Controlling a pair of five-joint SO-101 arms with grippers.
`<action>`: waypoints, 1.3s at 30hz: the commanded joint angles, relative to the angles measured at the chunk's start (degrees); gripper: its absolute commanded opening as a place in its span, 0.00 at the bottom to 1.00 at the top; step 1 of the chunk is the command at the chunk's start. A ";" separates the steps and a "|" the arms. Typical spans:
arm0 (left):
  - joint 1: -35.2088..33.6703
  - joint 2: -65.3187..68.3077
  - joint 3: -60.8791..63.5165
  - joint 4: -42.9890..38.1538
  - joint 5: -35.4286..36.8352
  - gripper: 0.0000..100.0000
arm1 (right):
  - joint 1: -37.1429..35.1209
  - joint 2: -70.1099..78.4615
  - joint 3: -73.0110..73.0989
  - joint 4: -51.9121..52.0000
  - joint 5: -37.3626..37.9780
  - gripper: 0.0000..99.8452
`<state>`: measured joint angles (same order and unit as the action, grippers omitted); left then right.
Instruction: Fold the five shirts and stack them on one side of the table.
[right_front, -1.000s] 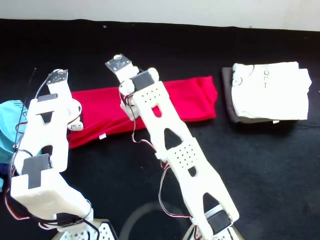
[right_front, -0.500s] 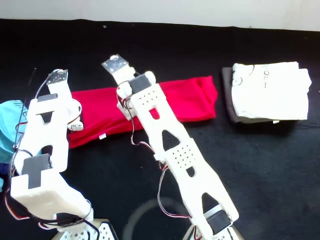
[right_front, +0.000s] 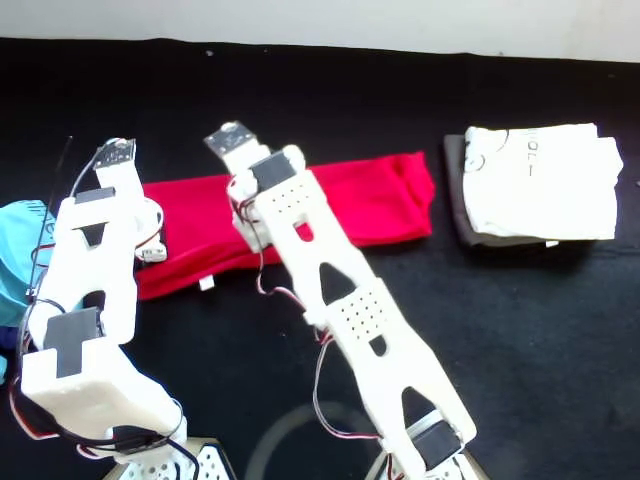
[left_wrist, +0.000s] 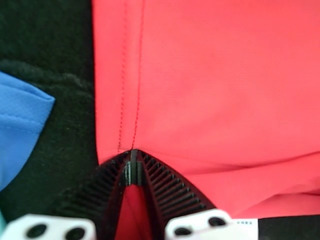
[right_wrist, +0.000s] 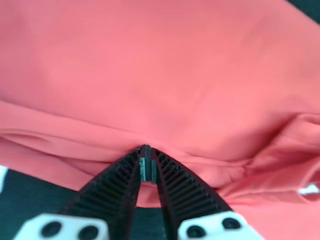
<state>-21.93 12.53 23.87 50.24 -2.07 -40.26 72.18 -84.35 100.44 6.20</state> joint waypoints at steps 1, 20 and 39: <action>-0.66 -0.75 -0.66 -1.93 0.44 0.01 | -2.15 -5.58 0.22 0.84 -0.79 0.01; -14.37 -12.97 -3.12 8.62 0.44 0.01 | -3.91 -6.99 4.62 -10.68 -0.97 0.01; -18.59 -13.05 -3.74 8.26 0.44 0.01 | -9.01 -5.67 4.53 0.66 -0.79 0.01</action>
<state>-40.22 2.07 22.29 58.51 -2.07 -48.53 67.43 -79.34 100.35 5.85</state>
